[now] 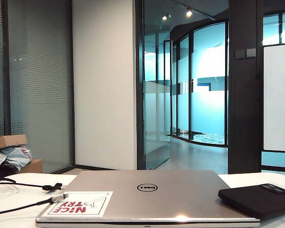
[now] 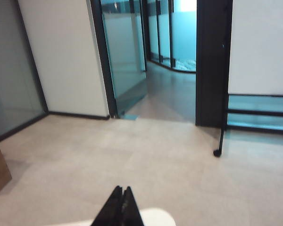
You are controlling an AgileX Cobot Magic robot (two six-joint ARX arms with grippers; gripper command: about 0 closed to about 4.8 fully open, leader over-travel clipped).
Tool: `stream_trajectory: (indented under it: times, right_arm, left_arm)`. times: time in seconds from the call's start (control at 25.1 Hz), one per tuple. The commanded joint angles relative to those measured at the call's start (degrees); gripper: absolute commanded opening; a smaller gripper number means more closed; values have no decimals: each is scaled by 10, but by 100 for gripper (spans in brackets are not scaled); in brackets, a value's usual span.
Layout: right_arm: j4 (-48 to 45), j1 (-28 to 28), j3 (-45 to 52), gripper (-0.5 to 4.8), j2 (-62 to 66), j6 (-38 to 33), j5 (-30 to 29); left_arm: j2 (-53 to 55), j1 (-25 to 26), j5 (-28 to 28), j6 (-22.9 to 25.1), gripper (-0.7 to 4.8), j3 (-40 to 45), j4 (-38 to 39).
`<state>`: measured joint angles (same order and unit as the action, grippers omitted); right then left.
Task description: Pick up the charging cable and the phone, plug the charging cable into the charging port on the phone, and finally place them back on the table.
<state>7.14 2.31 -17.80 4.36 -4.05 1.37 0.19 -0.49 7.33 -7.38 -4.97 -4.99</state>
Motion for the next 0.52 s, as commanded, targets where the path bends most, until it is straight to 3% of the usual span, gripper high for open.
stream_trajectory:
  times: [0.04,0.36,0.52]
  right_arm:
    - [-14,0,-40,-2,41,-2,-1]
    - [-14,-1,-162,-3,202,-2,-69]
    - [-14,-55,-203,-3,256,-2,-77]
  left_arm:
    - [2,0,1,-1,-6,-20,-9]
    - [91,0,1,16,-6,-79,-33]
    - [198,0,1,29,-6,-105,-87]
